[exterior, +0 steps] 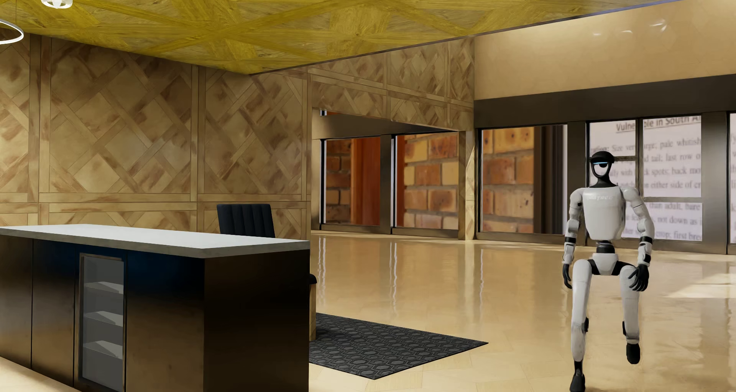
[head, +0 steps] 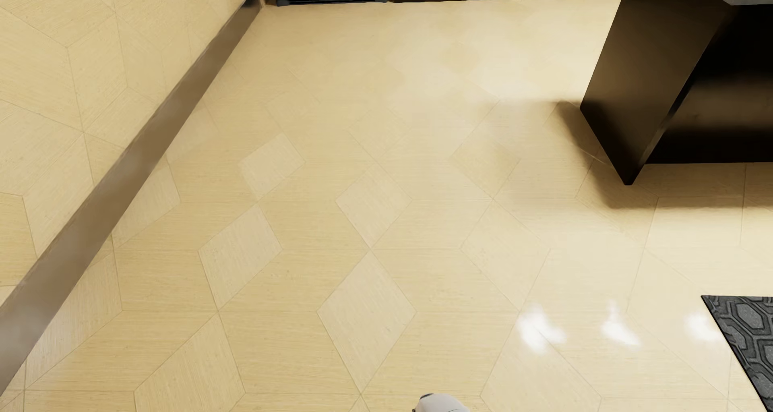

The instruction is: Circle counter

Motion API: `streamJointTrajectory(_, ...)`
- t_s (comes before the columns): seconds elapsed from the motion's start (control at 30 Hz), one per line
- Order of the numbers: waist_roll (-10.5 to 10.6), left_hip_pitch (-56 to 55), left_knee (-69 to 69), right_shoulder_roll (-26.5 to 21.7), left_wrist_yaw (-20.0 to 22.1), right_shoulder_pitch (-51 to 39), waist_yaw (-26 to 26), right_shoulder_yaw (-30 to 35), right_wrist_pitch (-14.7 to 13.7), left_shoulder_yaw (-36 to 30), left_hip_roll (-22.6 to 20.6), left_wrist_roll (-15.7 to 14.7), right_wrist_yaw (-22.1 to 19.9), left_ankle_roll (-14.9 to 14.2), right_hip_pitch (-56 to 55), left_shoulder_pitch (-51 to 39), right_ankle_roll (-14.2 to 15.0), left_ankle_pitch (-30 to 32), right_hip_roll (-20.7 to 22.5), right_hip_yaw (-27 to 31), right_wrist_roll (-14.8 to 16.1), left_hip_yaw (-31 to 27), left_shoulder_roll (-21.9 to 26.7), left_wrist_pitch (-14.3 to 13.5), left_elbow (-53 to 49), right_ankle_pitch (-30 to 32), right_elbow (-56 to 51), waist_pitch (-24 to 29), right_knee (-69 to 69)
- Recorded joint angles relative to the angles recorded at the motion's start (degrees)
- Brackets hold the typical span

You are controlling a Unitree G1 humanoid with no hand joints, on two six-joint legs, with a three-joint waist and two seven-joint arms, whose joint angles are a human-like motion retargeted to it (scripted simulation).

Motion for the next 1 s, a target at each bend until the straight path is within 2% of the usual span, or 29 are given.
streamJointTrajectory(0.03,0.26,-6.43,12.18,0.2,0.0,-0.07,1.85,-0.87,0.0,-1.93,0.05,0.0,0.0,0.0,5.02,0.49,0.0,-0.72,3.06,0.0,0.0,0.0,-0.24,0.0,1.64,-2.39,-1.51,1.07,-1.45)
streamJointTrajectory(0.1,-2.04,-18.56,20.63,0.1,0.0,-1.24,8.48,-0.9,0.0,-3.38,-3.94,0.0,0.0,0.0,16.35,1.99,0.0,-7.78,3.8,0.0,0.0,0.0,-1.41,0.0,3.68,-3.72,-5.36,2.08,-7.24)
streamJointTrajectory(0.13,-3.06,-23.85,16.04,-0.33,0.0,-1.55,12.09,-1.23,0.0,-3.88,-5.45,0.0,0.0,0.0,22.21,3.57,0.0,-6.43,3.87,0.0,0.0,0.0,-1.65,0.0,3.91,-3.85,-8.19,2.23,-11.22)
streamJointTrajectory(0.2,-4.73,-32.63,-3.87,-1.0,0.0,-2.79,17.27,-2.67,0.0,-6.48,-7.22,0.0,0.0,0.0,32.09,5.94,0.0,-0.18,2.8,0.0,0.0,0.0,-1.57,0.0,5.87,-4.81,-13.62,2.16,-17.29)
streamJointTrajectory(0.23,-5.37,-34.72,-15.52,-1.28,0.0,-3.68,20.0,-3.28,0.0,-6.72,-7.13,0.0,0.0,0.0,37.1,7.23,0.0,-0.58,1.9,0.0,0.0,0.0,-1.38,0.0,6.09,-6.19,-15.72,2.27,-19.5)
streamJointTrajectory(0.27,-4.95,-37.53,-25.15,-1.87,0.0,-5.23,21.59,-4.09,0.0,-6.95,-6.09,0.0,0.0,0.0,40.13,7.87,0.0,-7.67,2.06,0.0,0.0,0.0,-1.37,0.0,6.1,-7.96,-17.29,1.7,-20.59)
streamJointTrajectory(0.3,-4.61,-39.67,-30.82,-2.35,0.0,-6.68,23.19,-5.12,0.0,-7.44,-4.9,0.0,0.0,0.0,42.52,8.32,0.0,-20.17,1.83,0.0,0.0,0.0,-1.29,0.0,6.14,-9.5,-18.36,1.22,-20.57)
streamJointTrajectory(0.33,-4.67,-41.43,-31.82,-2.53,0.0,-7.84,24.71,-6.06,0.0,-8.18,-3.56,0.0,0.0,0.0,44.57,8.92,0.0,-29.29,0.97,0.0,0.0,0.0,-0.98,0.0,5.94,-9.82,-18.61,0.99,-19.43)
streamJointTrajectory(0.37,-5.18,-42.76,-31.4,-2.37,0.0,-8.42,26.25,-7.11,0.0,-8.68,-3.01,0.0,0.0,0.0,46.89,9.57,0.0,-27.47,-0.4,0.0,0.0,0.0,-0.63,0.0,5.81,-7.96,-18.1,1.19,-18.06)
streamJointTrajectory(0.4,-6.05,-44.3,-29.16,-1.97,0.0,-8.18,27.11,-8.14,0.0,-8.87,-3.73,0.0,0.0,0.0,48.58,10.06,0.0,-17.09,-2.25,0.0,0.0,0.0,-0.5,0.0,6.19,-3.12,-17.02,1.11,-15.4)
streamJointTrajectory(0.43,-7.58,-45.77,-24.65,-1.46,0.0,-7.19,26.79,-8.68,0.0,-9.01,-5.87,0.0,0.0,0.0,47.66,10.33,0.0,-5.65,-4.56,0.0,0.0,0.0,-0.55,0.0,6.88,4.98,-15.7,0.3,-9.65)
streamJointTrajectory(0.47,-9.37,-45.7,-20.28,-1.04,0.0,-6.21,25.55,-7.57,0.0,-8.62,-8.51,0.0,0.0,0.0,44.11,10.11,0.0,0.5,-6.34,0.0,0.0,0.0,-0.48,0.0,8.12,14.06,-13.2,-0.23,-0.4)
streamJointTrajectory(0.5,-10.59,-43.84,-17.39,-1.03,0.0,-5.21,23.86,-5.53,0.0,-7.46,-10.9,0.0,0.0,0.0,38.19,9.24,0.0,0.73,-7.12,0.0,0.0,0.0,-0.17,0.0,9.26,18.36,-10.9,-0.37,11.25)
streamJointTrajectory(0.53,-11.46,-40.08,-17.3,-1.1,0.0,-3.99,21.67,-4.53,0.0,-5.5,-13.28,0.0,0.0,0.0,31.16,7.97,0.0,-1.49,-7.49,0.0,0.0,0.0,-0.15,0.0,9.56,14.8,-10.59,0.06,22.37)
streamJointTrajectory(0.6,-10.84,-27.34,-22.99,-1.55,0.0,-1.94,14.92,-1.65,0.0,-3.91,-14.45,0.0,0.0,0.0,19.18,4.94,0.0,-9.3,-4.96,0.0,0.0,0.0,0.4,0.0,8.15,1.0,-9.81,1.34,31.7)
streamJointTrajectory(0.67,-9.05,-13.84,-30.2,-2.32,0.0,1.01,7.36,-0.83,0.0,-2.38,-12.88,0.0,0.0,0.0,10.38,3.54,0.0,-18.14,-2.27,0.0,0.0,0.0,2.22,0.0,1.28,-1.75,-7.37,2.15,22.96)
streamJointTrajectory(0.77,-8.03,0.77,-34.47,-3.6,0.0,4.69,-0.01,-0.67,0.0,1.76,-10.16,0.0,0.0,0.0,1.77,-0.09,0.0,-34.28,-3.29,0.0,0.0,0.0,3.68,0.0,-7.13,1.11,-3.69,0.66,-6.58)
streamJointTrajectory(0.8,-8.36,3.33,-34.0,-3.78,0.0,5.52,-1.38,-0.57,0.0,3.02,-9.97,0.0,0.0,0.0,0.75,-1.81,0.0,-36.63,-4.05,0.0,0.0,0.0,3.97,0.0,-8.93,4.52,-2.2,-0.35,-16.71)
streamJointTrajectory(0.83,-8.72,5.24,-34.32,-3.82,0.0,6.21,-1.92,-0.35,0.0,4.37,-9.78,0.0,0.0,0.0,-0.25,-3.14,0.0,-36.71,-4.35,0.0,0.0,0.0,4.13,0.0,-10.2,18.32,-0.73,-1.23,-29.39)
streamJointTrajectory(0.87,-9.05,6.86,-34.24,-3.8,0.0,6.73,-1.67,-0.32,0.0,5.47,-9.4,0.0,0.0,0.0,-2.02,-3.79,0.0,-33.98,-4.06,0.0,0.0,0.0,4.01,0.0,-10.87,22.77,0.76,-1.57,-32.38)
streamJointTrajectory(0.9,-9.04,8.47,-31.39,-3.81,0.0,6.86,-1.21,0.26,0.0,6.67,-8.15,0.0,0.0,0.0,-3.38,-3.27,0.0,-28.42,-3.04,0.0,0.0,0.0,3.58,0.0,-10.78,4.51,2.46,-1.08,-16.74)
streamJointTrajectory(0.93,-8.55,7.66,-24.14,-3.72,0.0,6.76,-0.53,0.37,0.0,7.54,-6.2,0.0,0.0,0.0,-4.67,-2.18,0.0,-20.58,-1.81,0.0,0.0,0.0,2.62,0.0,-8.98,-1.32,3.74,-0.99,-9.49)
streamJointTrajectory(0.97,-7.98,4.11,-12.35,-3.47,0.0,6.13,0.52,0.05,0.0,7.41,-3.89,0.0,0.0,0.0,-4.95,-1.12,0.0,-13.2,0.13,0.0,0.0,0.0,1.56,0.0,-5.29,-1.64,4.43,-0.61,-2.83)
streamJointTrajectory(1.0,-8.13,-1.06,2.46,-3.34,0.0,4.45,1.72,1.18,0.0,6.15,-2.73,0.0,0.0,0.0,-2.14,-0.19,0.0,-9.98,2.92,0.0,0.0,0.0,1.17,0.0,-0.91,-4.05,4.28,0.61,0.74)
